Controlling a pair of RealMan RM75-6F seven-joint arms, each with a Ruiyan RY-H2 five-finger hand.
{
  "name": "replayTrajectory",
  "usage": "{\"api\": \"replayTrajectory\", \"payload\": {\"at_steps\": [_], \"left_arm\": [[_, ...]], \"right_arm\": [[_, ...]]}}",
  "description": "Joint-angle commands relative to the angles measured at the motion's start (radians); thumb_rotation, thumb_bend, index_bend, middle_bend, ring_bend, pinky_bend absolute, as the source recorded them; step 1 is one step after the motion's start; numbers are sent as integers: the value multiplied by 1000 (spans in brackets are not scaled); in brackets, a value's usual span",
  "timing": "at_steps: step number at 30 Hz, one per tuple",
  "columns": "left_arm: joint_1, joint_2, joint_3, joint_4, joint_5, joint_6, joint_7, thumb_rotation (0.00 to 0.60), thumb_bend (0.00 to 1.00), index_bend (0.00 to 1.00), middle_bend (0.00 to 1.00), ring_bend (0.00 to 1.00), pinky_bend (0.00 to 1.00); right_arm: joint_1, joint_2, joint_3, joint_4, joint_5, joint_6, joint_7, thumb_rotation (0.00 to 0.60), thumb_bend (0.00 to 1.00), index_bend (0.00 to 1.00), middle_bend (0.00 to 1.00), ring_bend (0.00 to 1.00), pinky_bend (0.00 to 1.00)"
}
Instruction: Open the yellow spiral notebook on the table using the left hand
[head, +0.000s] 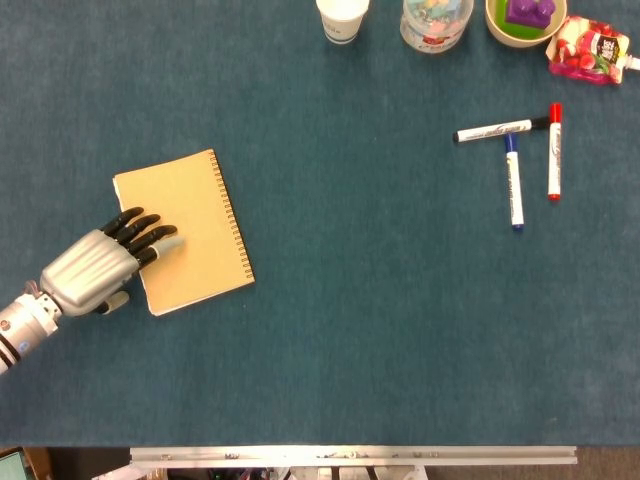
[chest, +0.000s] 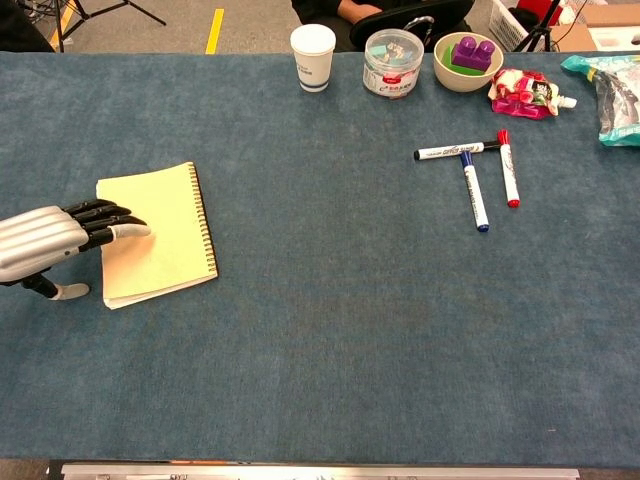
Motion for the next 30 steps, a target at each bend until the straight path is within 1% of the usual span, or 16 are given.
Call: {"api": "replayTrajectory", "payload": {"at_steps": [1,10,18,24,30], "left_arm": [[-5,-8,-5,-1,0,-2,-4,600,230,54,71,0,0],[-33,-34,-29,-20,-8,-10,-43,600,230,55,71,0,0],[-61,-39,-62,-71,-30,-19,-77,600,238,68,70,0,0],[-79,-42,-83,-113,-44,-32,-69,600,339,86,70,0,0],[-87,-47,-102,-148,-65,-49,-44,600,459,166,71,0,0]], "right_arm": [[-1,1,0,0,0,2,0,600,394,363,323,235,291],[-5,2,1,0,3,7,1,600,394,363,323,235,291],[-4,0,5,4,7,7,3,600,395,363,323,231,291],[-2,-5,6,12,11,3,9,600,395,363,323,231,291],[-2,-6,9,19,12,5,16,600,395,363,323,229,291]]}}
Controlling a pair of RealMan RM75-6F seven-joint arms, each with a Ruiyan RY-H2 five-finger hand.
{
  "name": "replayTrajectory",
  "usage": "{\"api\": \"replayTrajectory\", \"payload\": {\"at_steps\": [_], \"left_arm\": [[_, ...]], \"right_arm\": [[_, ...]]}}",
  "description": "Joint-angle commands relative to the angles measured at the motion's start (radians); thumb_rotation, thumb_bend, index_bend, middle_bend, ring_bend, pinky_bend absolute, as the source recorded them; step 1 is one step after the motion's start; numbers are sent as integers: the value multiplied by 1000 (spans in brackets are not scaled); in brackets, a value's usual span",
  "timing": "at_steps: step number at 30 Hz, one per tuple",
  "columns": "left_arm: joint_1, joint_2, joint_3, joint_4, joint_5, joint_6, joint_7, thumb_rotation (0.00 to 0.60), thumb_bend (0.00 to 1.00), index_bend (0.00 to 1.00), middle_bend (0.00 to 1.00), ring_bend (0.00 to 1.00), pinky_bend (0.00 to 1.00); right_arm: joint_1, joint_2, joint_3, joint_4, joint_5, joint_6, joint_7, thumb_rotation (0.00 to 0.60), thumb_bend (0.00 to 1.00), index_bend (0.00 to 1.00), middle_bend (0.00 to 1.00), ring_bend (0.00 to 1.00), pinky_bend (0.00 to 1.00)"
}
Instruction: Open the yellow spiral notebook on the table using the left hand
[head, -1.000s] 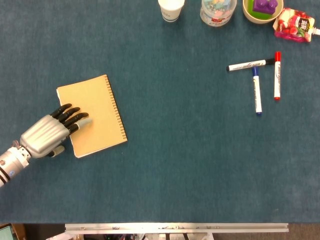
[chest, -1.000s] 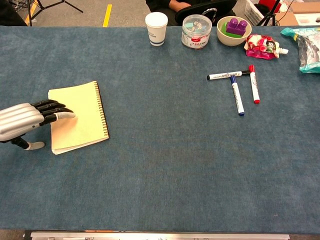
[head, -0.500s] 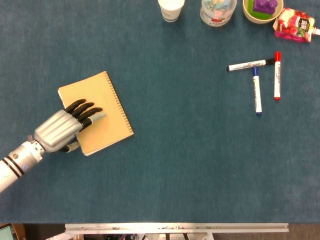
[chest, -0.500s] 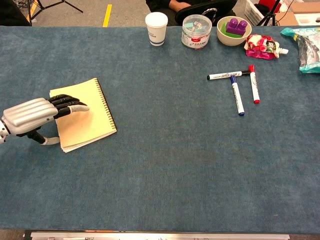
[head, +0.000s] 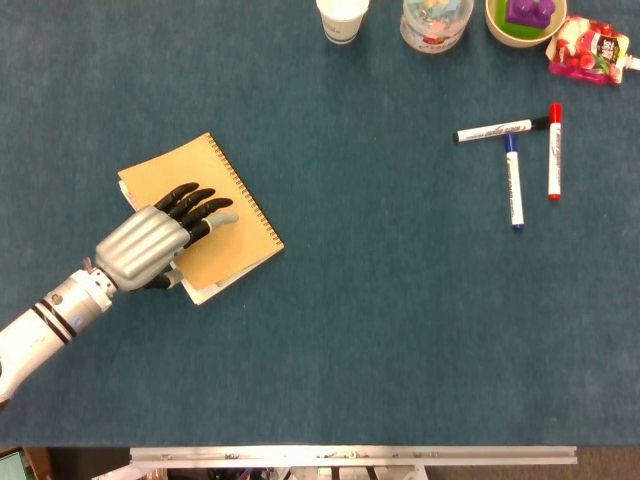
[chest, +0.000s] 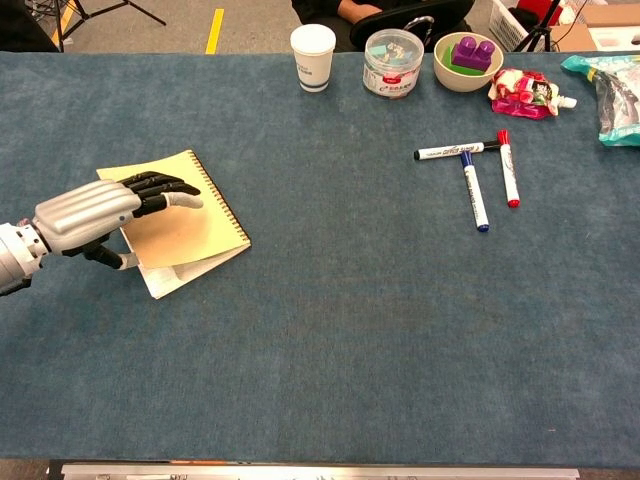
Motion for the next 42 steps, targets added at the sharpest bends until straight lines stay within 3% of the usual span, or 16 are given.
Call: {"api": "replayTrajectory", "payload": {"at_steps": [1,8,15,22,26,36,42], "left_arm": [[-2,-1,-7,-12,-8,-6,13,600,469,182,71,0,0],[1,8,-13,-37,-21,-5,25,600,473,345,77,0,0],[13,4,-21,-46,-26,15,46,600,471,552,166,61,11],[18,13,-20,-71,-23,26,72,600,472,674,298,175,194],[23,51,-12,-85,-14,39,90,600,471,688,325,202,250],[47,259,46,-168,17,69,145,600,471,680,328,203,251],[30,371,54,-246,85,92,306,600,471,675,325,203,251]], "right_arm": [[-1,0,0,2,1,1,3,600,395,363,323,229,291],[0,-3,0,8,0,-1,8,600,395,363,323,226,291],[3,-5,1,11,-1,-3,10,600,394,363,323,224,291],[3,-6,2,15,1,-3,15,600,395,363,323,223,291],[4,-8,1,16,0,-6,16,600,395,363,323,222,291],[10,-15,-3,18,-8,-15,15,600,394,363,323,222,291],[10,-22,-6,20,-10,-14,12,600,395,363,323,222,291]]}}
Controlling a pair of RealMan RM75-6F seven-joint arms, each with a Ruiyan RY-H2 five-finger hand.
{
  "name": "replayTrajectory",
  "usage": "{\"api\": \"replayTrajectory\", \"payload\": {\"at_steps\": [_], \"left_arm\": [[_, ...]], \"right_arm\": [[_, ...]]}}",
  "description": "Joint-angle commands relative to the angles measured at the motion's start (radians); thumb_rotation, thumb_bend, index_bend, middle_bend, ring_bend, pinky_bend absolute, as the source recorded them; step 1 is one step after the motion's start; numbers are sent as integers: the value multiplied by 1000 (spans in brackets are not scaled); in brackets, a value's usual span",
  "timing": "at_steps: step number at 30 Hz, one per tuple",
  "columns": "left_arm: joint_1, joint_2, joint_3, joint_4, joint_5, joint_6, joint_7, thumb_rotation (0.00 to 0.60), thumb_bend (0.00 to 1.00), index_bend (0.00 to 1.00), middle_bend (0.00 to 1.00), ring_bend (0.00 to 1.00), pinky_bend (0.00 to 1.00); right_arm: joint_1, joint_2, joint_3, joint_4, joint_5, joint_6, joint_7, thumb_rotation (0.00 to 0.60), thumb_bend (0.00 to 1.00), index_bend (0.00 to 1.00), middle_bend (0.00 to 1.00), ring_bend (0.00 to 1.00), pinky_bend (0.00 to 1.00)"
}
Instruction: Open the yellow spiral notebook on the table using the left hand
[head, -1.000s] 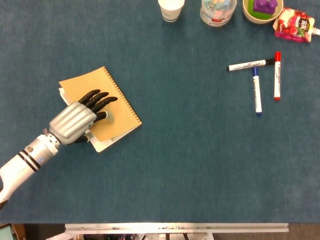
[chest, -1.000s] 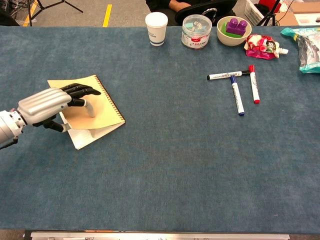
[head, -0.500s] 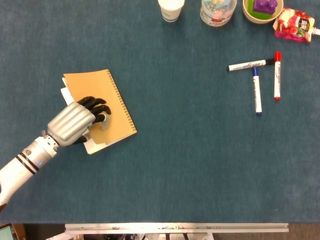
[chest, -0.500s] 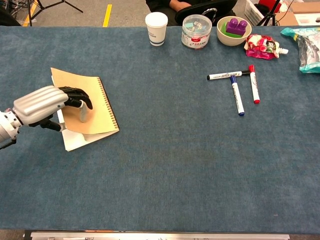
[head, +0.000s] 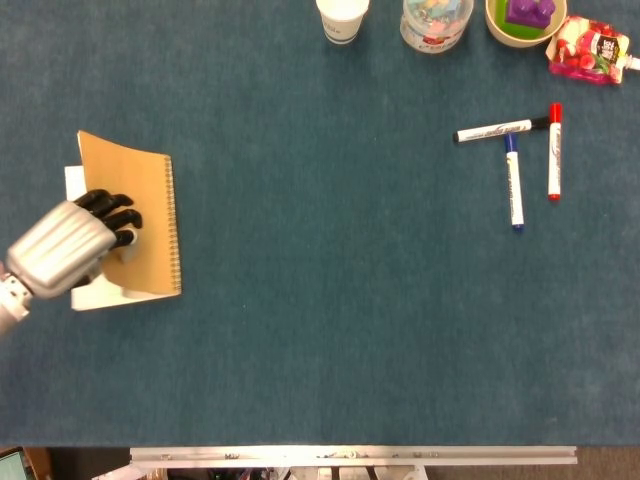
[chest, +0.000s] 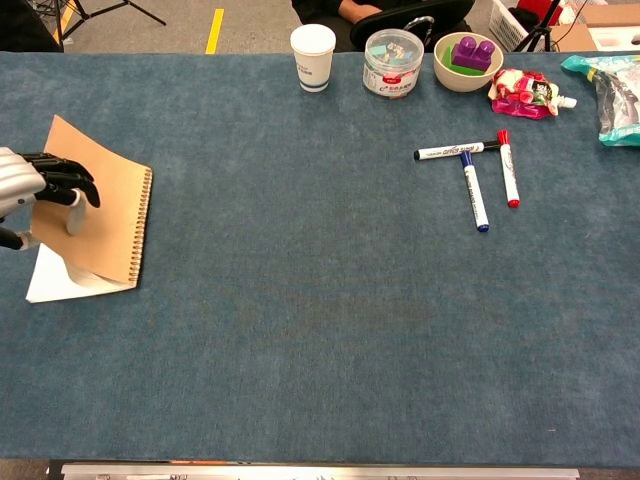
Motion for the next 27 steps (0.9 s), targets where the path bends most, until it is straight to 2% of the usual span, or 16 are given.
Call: {"api": "replayTrajectory", "payload": {"at_steps": [1,6,12,19,27], "left_arm": [[-12,62,4,-68,55,17,145,600,471,673,324,203,251],[-36,101,-4,-199,92,-38,315,600,472,655,318,203,250],[-62,96,-23,-363,108,-138,482,600,471,642,311,202,250],[-66,45,-75,-501,20,-296,726,600,472,622,302,202,250],[-38,-8,-124,-604,-97,-389,1013,600,472,526,287,202,250]], "right_arm": [[-1,-2,-1,1,-1,1,0,600,394,363,323,222,291],[-4,-3,-3,5,-1,4,5,600,395,363,323,222,291],[-8,-2,-4,15,1,10,19,600,394,363,323,222,291],[-17,-1,-5,32,8,17,40,600,394,363,323,222,291],[-22,0,-5,45,11,19,55,600,395,363,322,222,291]]}}
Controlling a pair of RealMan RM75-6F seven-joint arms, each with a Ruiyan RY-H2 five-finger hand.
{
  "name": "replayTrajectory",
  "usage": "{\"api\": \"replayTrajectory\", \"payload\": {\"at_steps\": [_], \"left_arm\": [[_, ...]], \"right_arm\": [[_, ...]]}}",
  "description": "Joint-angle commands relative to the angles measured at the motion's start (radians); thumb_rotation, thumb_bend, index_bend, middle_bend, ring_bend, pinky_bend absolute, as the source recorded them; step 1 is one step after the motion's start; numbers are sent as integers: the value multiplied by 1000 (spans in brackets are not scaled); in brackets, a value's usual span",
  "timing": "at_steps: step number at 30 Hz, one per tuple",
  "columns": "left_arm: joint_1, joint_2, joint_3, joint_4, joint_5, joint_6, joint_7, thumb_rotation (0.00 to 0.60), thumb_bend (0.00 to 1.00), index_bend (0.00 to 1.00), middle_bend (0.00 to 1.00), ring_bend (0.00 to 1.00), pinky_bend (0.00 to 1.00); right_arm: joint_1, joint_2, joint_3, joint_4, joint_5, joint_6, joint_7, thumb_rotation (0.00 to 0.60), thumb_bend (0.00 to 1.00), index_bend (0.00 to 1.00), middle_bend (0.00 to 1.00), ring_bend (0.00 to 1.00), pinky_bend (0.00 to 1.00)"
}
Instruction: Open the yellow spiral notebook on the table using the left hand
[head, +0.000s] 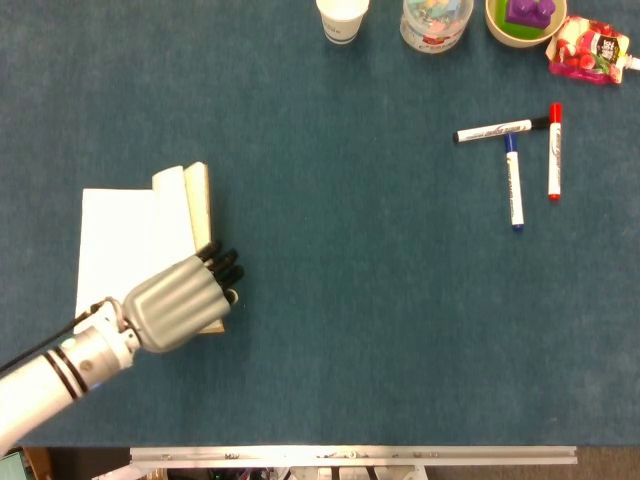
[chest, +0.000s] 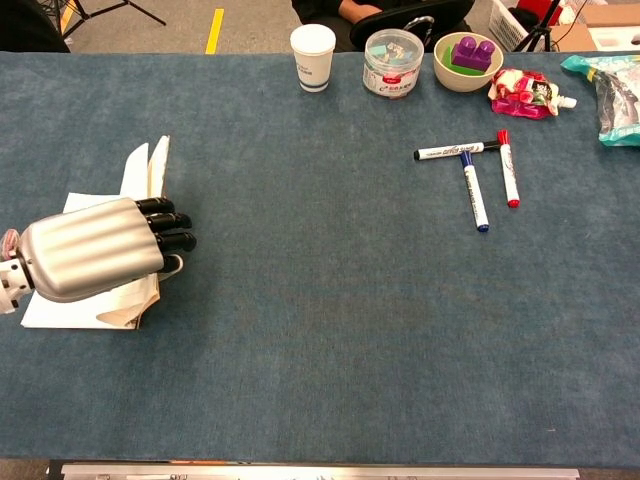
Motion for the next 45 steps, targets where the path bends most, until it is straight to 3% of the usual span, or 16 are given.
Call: {"api": "replayTrajectory", "payload": {"at_steps": [1,9,21,39,45], "left_arm": [[22,-39,-39,-70,-95,-68,185,600,471,490,283,202,249],[20,-96,-68,-136,-249,-144,381,600,471,348,255,202,248],[-20,-172,-65,-174,-389,-192,510,600,471,208,219,201,248],[-114,-266,-79,-209,-562,-154,627,600,472,89,149,196,249],[-150,-303,-69,-208,-649,-119,683,600,471,29,116,140,248]], "right_arm": [[-1,0,1,2,0,1,5,600,395,363,323,221,291],[-7,-3,2,17,6,5,21,600,394,363,323,222,291],[-11,-6,4,30,7,9,39,600,395,363,323,222,291],[-23,-8,6,57,11,21,76,600,394,363,323,222,291],[-26,-8,7,65,14,20,84,600,394,363,323,222,291]]}}
